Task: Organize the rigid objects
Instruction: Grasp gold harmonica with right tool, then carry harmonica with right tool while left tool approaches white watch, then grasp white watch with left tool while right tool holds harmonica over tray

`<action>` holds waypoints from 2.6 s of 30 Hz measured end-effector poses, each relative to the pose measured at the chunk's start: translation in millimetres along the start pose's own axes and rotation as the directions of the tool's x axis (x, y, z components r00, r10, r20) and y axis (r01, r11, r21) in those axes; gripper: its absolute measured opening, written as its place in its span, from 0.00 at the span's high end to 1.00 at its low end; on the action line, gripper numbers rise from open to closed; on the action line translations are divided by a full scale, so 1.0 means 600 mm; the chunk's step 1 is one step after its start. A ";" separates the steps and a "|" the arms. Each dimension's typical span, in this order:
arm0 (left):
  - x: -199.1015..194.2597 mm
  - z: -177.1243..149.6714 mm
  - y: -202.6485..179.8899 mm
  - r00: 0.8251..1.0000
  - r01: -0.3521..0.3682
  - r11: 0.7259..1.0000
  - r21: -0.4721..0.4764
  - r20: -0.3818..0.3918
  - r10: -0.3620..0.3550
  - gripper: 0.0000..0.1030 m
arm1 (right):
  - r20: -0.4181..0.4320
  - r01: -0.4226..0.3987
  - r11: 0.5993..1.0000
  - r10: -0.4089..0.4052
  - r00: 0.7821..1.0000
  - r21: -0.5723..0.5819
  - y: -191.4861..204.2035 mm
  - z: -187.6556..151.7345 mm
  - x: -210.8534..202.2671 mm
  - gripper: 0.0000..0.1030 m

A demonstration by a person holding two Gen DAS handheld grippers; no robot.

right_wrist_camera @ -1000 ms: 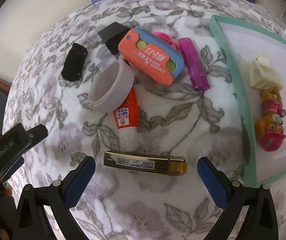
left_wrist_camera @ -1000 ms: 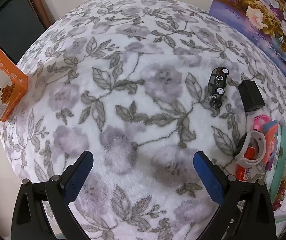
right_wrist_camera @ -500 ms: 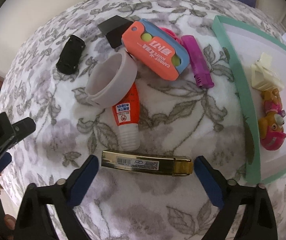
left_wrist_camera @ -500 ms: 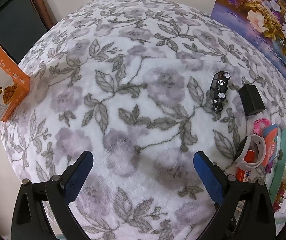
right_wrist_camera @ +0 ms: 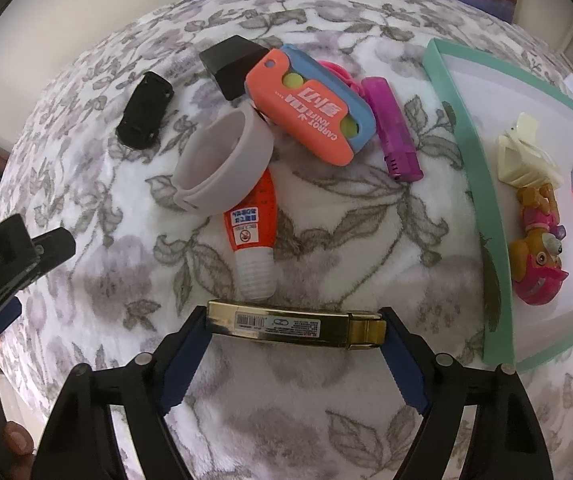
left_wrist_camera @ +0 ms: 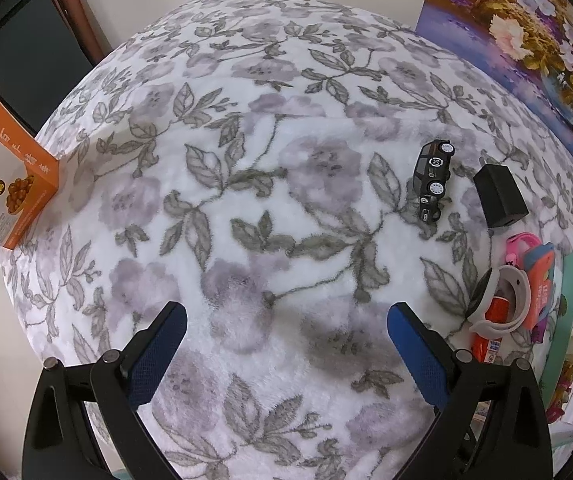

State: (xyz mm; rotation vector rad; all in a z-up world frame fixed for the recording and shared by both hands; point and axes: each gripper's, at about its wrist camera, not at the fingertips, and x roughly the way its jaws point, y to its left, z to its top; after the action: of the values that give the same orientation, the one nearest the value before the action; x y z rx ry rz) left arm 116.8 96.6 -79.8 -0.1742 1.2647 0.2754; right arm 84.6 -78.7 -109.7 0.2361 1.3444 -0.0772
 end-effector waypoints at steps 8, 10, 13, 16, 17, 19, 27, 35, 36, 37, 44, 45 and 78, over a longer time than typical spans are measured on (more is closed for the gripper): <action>-0.004 -0.002 -0.011 1.000 0.005 1.000 0.017 0.001 -0.005 0.03 | -0.002 -0.049 0.998 0.049 0.999 0.031 -0.037 0.016 -0.012 0.18; -0.007 -0.003 -0.014 1.000 0.005 1.000 0.023 0.004 -0.005 0.03 | 0.007 -0.059 0.998 0.059 0.998 0.037 -0.045 0.019 -0.019 0.18; -0.009 -0.002 -0.019 1.000 0.007 1.000 0.029 0.008 -0.007 0.03 | 0.028 -0.062 0.997 0.061 0.998 0.039 -0.054 0.024 -0.032 0.18; -0.013 -0.002 -0.026 1.000 0.008 0.999 0.036 0.015 -0.008 0.03 | 0.054 -0.069 0.997 0.066 0.996 0.047 -0.067 0.032 -0.046 0.18; -0.014 -0.002 -0.028 1.000 0.008 0.999 0.035 0.017 -0.009 0.03 | 0.060 -0.072 0.996 0.068 0.996 0.051 -0.071 0.033 -0.050 0.18; -0.017 -0.002 -0.032 1.000 0.012 0.999 0.030 0.022 -0.013 0.03 | 0.073 -0.075 0.995 0.070 0.995 0.059 -0.082 0.038 -0.057 0.18; -0.030 -0.002 -0.064 0.998 0.044 0.998 0.052 0.035 -0.046 0.03 | 0.141 -0.049 0.992 0.032 0.989 0.118 -0.124 0.048 -0.094 0.18; -0.041 -0.004 -0.125 0.993 0.104 0.985 0.135 0.049 -0.112 0.03 | 0.196 -0.032 0.984 -0.003 0.981 0.176 -0.172 0.068 -0.120 0.18; -0.041 -0.004 -0.132 0.992 0.111 0.983 0.145 0.049 -0.119 0.03 | 0.201 -0.030 0.983 -0.007 0.980 0.179 -0.176 0.070 -0.123 0.18; -0.042 -0.004 -0.139 0.991 0.115 0.981 0.153 0.051 -0.124 0.03 | 0.206 -0.029 0.983 -0.010 0.979 0.182 -0.180 0.071 -0.126 0.18; -0.036 -0.007 -0.183 0.986 0.150 0.967 0.206 0.045 -0.163 0.04 | 0.226 -0.017 0.981 -0.027 0.974 0.192 -0.198 0.085 -0.137 0.18; -0.034 -0.007 -0.187 0.985 0.152 0.966 0.209 0.045 -0.165 0.04 | 0.226 -0.016 0.981 -0.028 0.974 0.193 -0.201 0.087 -0.136 0.18; -0.064 0.007 -0.223 0.969 0.208 0.949 0.236 0.084 -0.234 0.47 | 0.231 -0.021 0.976 -0.030 0.972 0.216 -0.244 0.116 -0.137 0.18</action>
State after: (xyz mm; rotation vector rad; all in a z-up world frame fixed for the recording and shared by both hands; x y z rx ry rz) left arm 150.1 -34.0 -44.7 -0.1025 1.1444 -0.0532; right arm 104.4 -242.5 -33.9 0.3970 1.1011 -0.2501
